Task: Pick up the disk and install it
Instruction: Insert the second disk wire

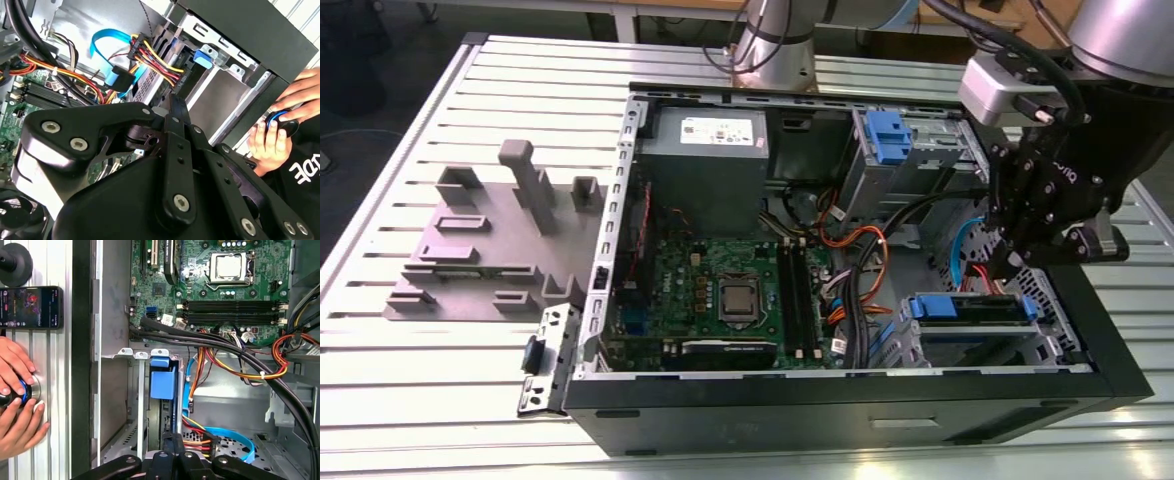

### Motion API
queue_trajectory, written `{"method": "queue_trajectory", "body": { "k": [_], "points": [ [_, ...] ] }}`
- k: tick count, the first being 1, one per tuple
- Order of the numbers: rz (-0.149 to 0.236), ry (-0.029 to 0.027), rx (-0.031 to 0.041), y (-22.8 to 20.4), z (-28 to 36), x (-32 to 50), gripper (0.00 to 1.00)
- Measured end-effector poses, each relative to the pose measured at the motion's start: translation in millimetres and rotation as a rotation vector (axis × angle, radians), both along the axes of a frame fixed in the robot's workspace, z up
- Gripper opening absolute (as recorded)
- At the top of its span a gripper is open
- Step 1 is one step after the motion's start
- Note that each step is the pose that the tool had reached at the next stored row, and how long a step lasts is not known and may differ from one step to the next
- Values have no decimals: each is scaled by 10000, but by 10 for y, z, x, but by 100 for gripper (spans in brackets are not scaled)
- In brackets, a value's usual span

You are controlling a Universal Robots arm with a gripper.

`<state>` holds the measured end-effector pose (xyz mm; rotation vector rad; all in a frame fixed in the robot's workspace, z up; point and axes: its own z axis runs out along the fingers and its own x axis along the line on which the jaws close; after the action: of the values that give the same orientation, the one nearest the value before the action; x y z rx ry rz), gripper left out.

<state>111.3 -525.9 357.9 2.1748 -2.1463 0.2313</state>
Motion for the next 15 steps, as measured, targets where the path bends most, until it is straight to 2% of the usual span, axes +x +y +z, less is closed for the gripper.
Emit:
{"method": "queue_trajectory", "body": {
  "k": [6,10,15],
  "points": [
    [0,0,3,45,62,0,11],
    [0,0,15,92,85,0,11],
    [0,0,194,129,100,0,11]
  ]
}}
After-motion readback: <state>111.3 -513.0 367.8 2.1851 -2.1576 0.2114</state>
